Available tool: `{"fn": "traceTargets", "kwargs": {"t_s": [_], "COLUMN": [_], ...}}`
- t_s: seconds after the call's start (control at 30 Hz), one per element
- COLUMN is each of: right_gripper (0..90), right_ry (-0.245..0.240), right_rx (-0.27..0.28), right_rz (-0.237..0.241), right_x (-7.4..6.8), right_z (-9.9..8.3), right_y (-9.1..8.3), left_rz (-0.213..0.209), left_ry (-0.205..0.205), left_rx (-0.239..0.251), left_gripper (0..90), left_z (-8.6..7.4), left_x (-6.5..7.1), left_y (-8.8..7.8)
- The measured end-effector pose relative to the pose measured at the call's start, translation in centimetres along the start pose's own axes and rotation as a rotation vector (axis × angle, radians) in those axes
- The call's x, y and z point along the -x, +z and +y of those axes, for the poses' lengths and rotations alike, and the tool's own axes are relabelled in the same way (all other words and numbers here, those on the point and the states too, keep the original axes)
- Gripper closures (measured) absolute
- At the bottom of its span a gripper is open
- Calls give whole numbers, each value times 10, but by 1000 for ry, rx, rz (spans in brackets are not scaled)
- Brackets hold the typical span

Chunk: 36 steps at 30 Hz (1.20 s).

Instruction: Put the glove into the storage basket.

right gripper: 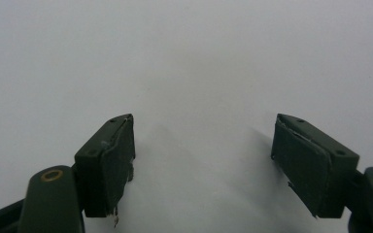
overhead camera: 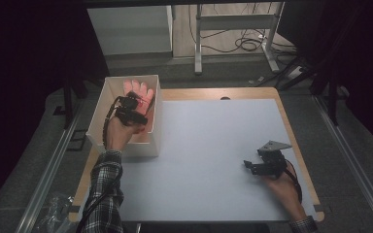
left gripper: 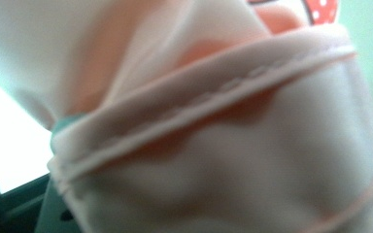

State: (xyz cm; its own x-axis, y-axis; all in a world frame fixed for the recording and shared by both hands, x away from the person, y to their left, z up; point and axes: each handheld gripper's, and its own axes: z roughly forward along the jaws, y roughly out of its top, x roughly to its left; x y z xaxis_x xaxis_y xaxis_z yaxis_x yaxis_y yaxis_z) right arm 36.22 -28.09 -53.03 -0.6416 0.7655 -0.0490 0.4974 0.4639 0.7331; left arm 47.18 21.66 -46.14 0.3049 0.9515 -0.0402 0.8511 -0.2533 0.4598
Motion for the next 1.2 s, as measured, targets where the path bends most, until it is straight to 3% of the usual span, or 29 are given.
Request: {"fn": "traceTargets", "kwargs": {"t_s": [0.63,0.8,0.93,1.0,1.2], "right_gripper": [242,242,242,242,242], "right_ry": [0,0,0,0,0], "right_rx": [0,0,0,0,0], "right_rz": [0,0,0,0,0], "right_x": [0,0,0,0,0], "right_z": [0,0,0,0,0], "right_y": [0,0,0,0,0], "left_rz": [-19,-23,-19,-21,-19], "left_ry": [-16,-12,-2,-20,-20], "left_rx": [-179,-248,-239,-199,-139], "left_gripper": [329,232,103,51,23], "left_z": [9,11,9,7,7], "left_x": [2,1,1,0,0], "left_y": [30,37,35,31,13]}}
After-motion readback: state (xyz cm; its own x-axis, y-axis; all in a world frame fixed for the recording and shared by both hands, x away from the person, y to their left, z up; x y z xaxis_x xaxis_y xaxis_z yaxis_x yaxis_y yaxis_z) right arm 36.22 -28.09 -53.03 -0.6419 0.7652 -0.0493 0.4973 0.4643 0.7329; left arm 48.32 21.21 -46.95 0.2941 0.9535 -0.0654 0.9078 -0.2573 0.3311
